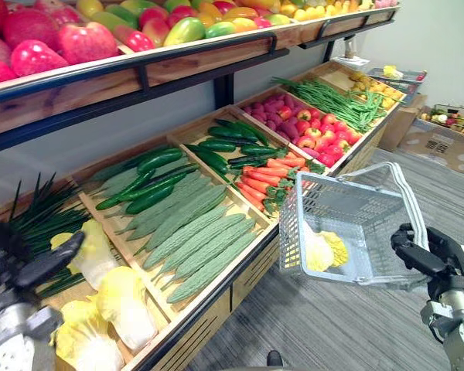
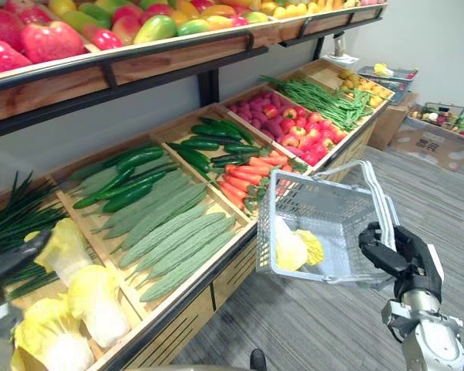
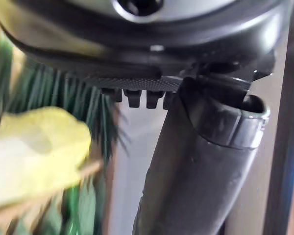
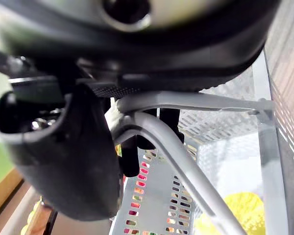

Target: Pick vegetable in the basket

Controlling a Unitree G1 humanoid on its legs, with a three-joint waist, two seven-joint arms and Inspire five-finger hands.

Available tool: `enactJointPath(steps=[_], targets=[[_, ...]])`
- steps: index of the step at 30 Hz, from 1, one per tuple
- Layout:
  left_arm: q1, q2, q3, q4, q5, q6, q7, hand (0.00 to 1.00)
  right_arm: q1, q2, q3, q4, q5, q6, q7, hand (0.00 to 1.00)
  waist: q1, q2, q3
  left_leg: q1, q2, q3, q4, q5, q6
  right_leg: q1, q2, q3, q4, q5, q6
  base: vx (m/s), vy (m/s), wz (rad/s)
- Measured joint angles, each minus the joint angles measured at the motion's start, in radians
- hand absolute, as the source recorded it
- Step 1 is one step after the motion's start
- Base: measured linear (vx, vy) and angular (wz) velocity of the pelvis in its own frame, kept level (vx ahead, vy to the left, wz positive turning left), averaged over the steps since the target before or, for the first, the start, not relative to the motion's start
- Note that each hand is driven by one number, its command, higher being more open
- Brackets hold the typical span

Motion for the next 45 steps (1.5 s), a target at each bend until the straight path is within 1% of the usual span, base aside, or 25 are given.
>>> enactJointPath(steps=[2, 3, 4, 5, 6, 8, 10, 13, 15, 18, 20, 22, 23, 24, 27, 29, 31, 33, 35, 38, 39, 42, 45], targets=[[0.022, -0.008, 0.072, 0.054, 0.000, -0.052, 0.061, 1.00, 0.000, 0.033, -0.016, 0.029, 0.014, -0.001, -0.034, 0.00, 0.006, -0.005, -0.003, -0.009, 0.000, -0.018, -0.003, -0.001, 0.004, 0.004, -0.006, -0.019, 0.000, -0.008, 0.004, -0.03, 0.025, 0.29], [0.024, -0.017, 0.113, 0.091, -0.010, -0.079, 0.095, 1.00, 0.001, 0.052, -0.029, 0.036, 0.017, -0.005, -0.046, 0.00, 0.015, -0.005, -0.003, -0.013, -0.001, -0.027, -0.004, -0.001, 0.005, 0.005, -0.009, -0.027, 0.000, -0.009, 0.004, -0.02, 0.020, 0.27], [0.025, -0.024, 0.134, 0.110, -0.024, -0.093, 0.111, 1.00, 0.001, 0.060, -0.037, 0.041, 0.017, -0.010, -0.051, 0.00, 0.017, -0.005, -0.003, -0.014, -0.002, -0.035, -0.004, 0.000, 0.006, 0.007, -0.012, -0.034, 0.000, -0.009, 0.003, -0.02, 0.019, 0.29], [0.033, -0.036, 0.166, 0.147, -0.054, -0.123, 0.138, 1.00, 0.003, 0.064, -0.042, 0.055, 0.017, -0.020, -0.058, 0.00, 0.018, -0.004, -0.003, -0.015, -0.004, -0.045, -0.007, 0.002, 0.009, 0.013, -0.016, -0.048, 0.000, -0.013, 0.004, -0.02, 0.048, 0.51], [0.034, -0.088, 0.248, 0.307, -0.093, -0.208, 0.237, 1.00, 0.003, 0.065, -0.052, 0.091, 0.039, -0.048, -0.067, 0.00, 0.025, -0.002, -0.011, -0.022, -0.012, -0.074, -0.014, 0.012, 0.009, 0.018, -0.030, -0.076, 0.000, -0.019, 0.010, -0.02, 0.054, 0.48], [0.032, -0.119, 0.283, 0.357, -0.109, -0.229, 0.294, 1.00, 0.002, 0.069, -0.068, 0.118, 0.057, -0.055, -0.065, 0.00, 0.032, -0.006, -0.018, -0.022, -0.013, -0.079, -0.016, 0.012, 0.010, 0.021, -0.032, -0.081, 0.000, -0.022, 0.013, -0.02, 0.037, 0.22], [0.032, -0.140, 0.308, 0.371, -0.107, -0.245, 0.324, 1.00, 0.002, 0.074, -0.076, 0.139, 0.057, -0.060, -0.065, 0.00, 0.035, -0.007, -0.018, -0.021, -0.013, -0.089, -0.018, 0.012, 0.013, 0.027, -0.034, -0.091, 0.000, -0.027, 0.011, -0.02, 0.009, 0.14], [0.033, -0.139, 0.317, 0.460, -0.105, -0.292, 0.376, 1.00, 0.001, 0.074, -0.082, 0.174, 0.069, -0.072, -0.065, 0.00, 0.035, -0.009, -0.025, -0.017, -0.014, -0.093, -0.027, 0.008, 0.021, 0.032, -0.035, -0.097, 0.000, -0.034, 0.015, -0.02, 0.009, 0.07], [0.031, -0.138, 0.316, 0.535, -0.132, -0.300, 0.379, 1.00, 0.001, 0.074, -0.082, 0.194, 0.098, -0.082, -0.065, 0.00, 0.034, -0.008, -0.025, -0.017, -0.014, -0.093, -0.029, 0.008, 0.022, 0.032, -0.035, -0.098, 0.000, -0.034, 0.015, 0.00, 0.000, 0.00], [0.011, -0.139, 0.312, 0.684, -0.230, -0.305, 0.377, 1.00, -0.004, 0.074, -0.082, 0.225, 0.099, -0.086, -0.066, 0.00, 0.028, -0.008, -0.025, -0.017, -0.014, -0.092, -0.031, 0.008, 0.022, 0.031, -0.034, -0.097, 0.000, -0.035, 0.016, 0.00, 0.000, 0.00], [-0.013, -0.167, 0.306, 0.802, -0.277, -0.307, 0.379, 1.00, -0.007, 0.074, -0.082, 0.252, 0.100, -0.087, -0.071, 0.00, 0.021, -0.009, -0.025, -0.017, -0.014, -0.091, -0.033, 0.008, 0.021, 0.029, -0.034, -0.096, 0.000, -0.033, 0.014, 0.00, 0.000, 0.00], [-0.033, -0.197, 0.305, 0.834, -0.333, -0.329, 0.376, 1.00, -0.007, 0.077, -0.082, 0.264, 0.105, -0.087, -0.077, 0.00, 0.021, -0.010, -0.025, -0.017, -0.014, -0.089, -0.034, 0.008, 0.021, 0.027, -0.034, -0.094, 0.000, -0.033, 0.015, 0.00, 0.006, -0.02], [-0.041, -0.211, 0.302, 0.842, -0.352, -0.357, 0.377, 1.00, -0.008, 0.083, -0.082, 0.264, 0.107, -0.089, -0.082, 0.00, 0.021, -0.011, -0.023, -0.017, -0.015, -0.086, -0.036, 0.010, 0.018, 0.024, -0.033, -0.090, 0.000, -0.033, 0.015, -0.01, 0.011, -0.06], [-0.045, -0.212, 0.298, 0.852, -0.348, -0.374, 0.378, 1.00, -0.009, 0.089, -0.082, 0.264, 0.117, -0.095, -0.090, 0.00, 0.020, -0.006, -0.022, -0.017, -0.015, -0.083, -0.037, 0.012, 0.015, 0.023, -0.033, -0.088, 0.000, -0.031, 0.018, -0.01, 0.011, -0.07], [-0.047, -0.210, 0.280, 0.894, -0.315, -0.375, 0.383, 1.00, -0.010, 0.096, -0.076, 0.264, 0.134, -0.103, -0.124, 0.00, 0.018, 0.004, -0.018, -0.014, -0.023, -0.072, -0.044, 0.019, 0.011, 0.014, -0.036, -0.075, 0.000, -0.026, 0.024, -0.02, 0.018, -0.10], [-0.045, -0.205, 0.259, 0.908, -0.317, -0.386, 0.393, 1.00, -0.010, 0.096, -0.074, 0.265, 0.135, -0.103, -0.147, 0.00, 0.018, 0.004, -0.017, -0.012, -0.027, -0.072, -0.047, 0.021, 0.013, 0.014, -0.039, -0.074, 0.000, -0.024, 0.027, -0.04, 0.019, -0.01], [-0.043, -0.188, 0.238, 0.945, -0.377, -0.393, 0.395, 1.00, -0.024, 0.096, -0.075, 0.265, 0.135, -0.103, -0.178, 0.00, 0.018, 0.001, -0.016, -0.009, -0.034, -0.069, -0.049, 0.022, 0.013, 0.015, -0.045, -0.068, -0.001, -0.021, 0.031, -0.08, 0.031, -0.04], [-0.037, -0.180, 0.232, 0.955, -0.382, -0.390, 0.393, 1.00, -0.032, 0.096, -0.075, 0.265, 0.135, -0.104, -0.198, 0.00, 0.018, -0.006, -0.015, -0.008, -0.038, -0.067, -0.051, 0.020, 0.016, 0.015, -0.047, -0.065, -0.001, -0.020, 0.033, -0.08, 0.027, -0.04], [-0.022, -0.177, 0.223, 0.956, -0.382, -0.384, 0.379, 1.00, -0.032, 0.096, -0.075, 0.265, 0.136, -0.104, -0.219, 0.00, 0.018, -0.013, -0.015, -0.007, -0.040, -0.067, -0.052, 0.019, 0.017, 0.015, -0.050, -0.062, -0.001, -0.020, 0.034, -0.06, 0.018, -0.03], [0.002, -0.176, 0.221, 0.957, -0.378, -0.346, 0.336, 1.00, -0.032, 0.096, -0.078, 0.265, 0.135, -0.107, -0.244, 0.00, 0.019, -0.013, -0.015, -0.004, -0.045, -0.062, -0.054, 0.019, 0.016, 0.011, -0.052, -0.050, -0.001, -0.013, 0.039, -0.05, 0.021, -0.07], [0.016, -0.178, 0.221, 0.960, -0.346, -0.332, 0.292, 1.00, -0.030, 0.099, -0.081, 0.265, 0.136, -0.107, -0.257, 0.00, 0.019, -0.013, -0.015, -0.005, -0.048, -0.058, -0.057, 0.020, 0.015, 0.007, -0.052, -0.045, 0.000, -0.012, 0.040, -0.03, 0.014, -0.07], [0.054, -0.176, 0.212, 0.961, -0.312, -0.324, 0.235, 1.00, -0.024, 0.105, -0.092, 0.265, 0.138, -0.107, -0.271, 0.00, 0.020, -0.013, -0.015, -0.004, -0.051, -0.047, -0.060, 0.020, 0.013, 0.001, -0.052, -0.035, 0.000, -0.010, 0.042, -0.02, 0.017, -0.11], [0.099, -0.177, 0.172, 0.963, -0.313, -0.321, 0.194, 1.00, -0.014, 0.126, -0.163, 0.265, 0.178, -0.109, -0.281, 0.00, 0.021, -0.012, -0.014, 0.004, -0.055, -0.034, -0.058, 0.016, 0.011, 0.001, -0.053, -0.018, 0.002, -0.008, 0.045, -0.01, 0.026, -0.12]])
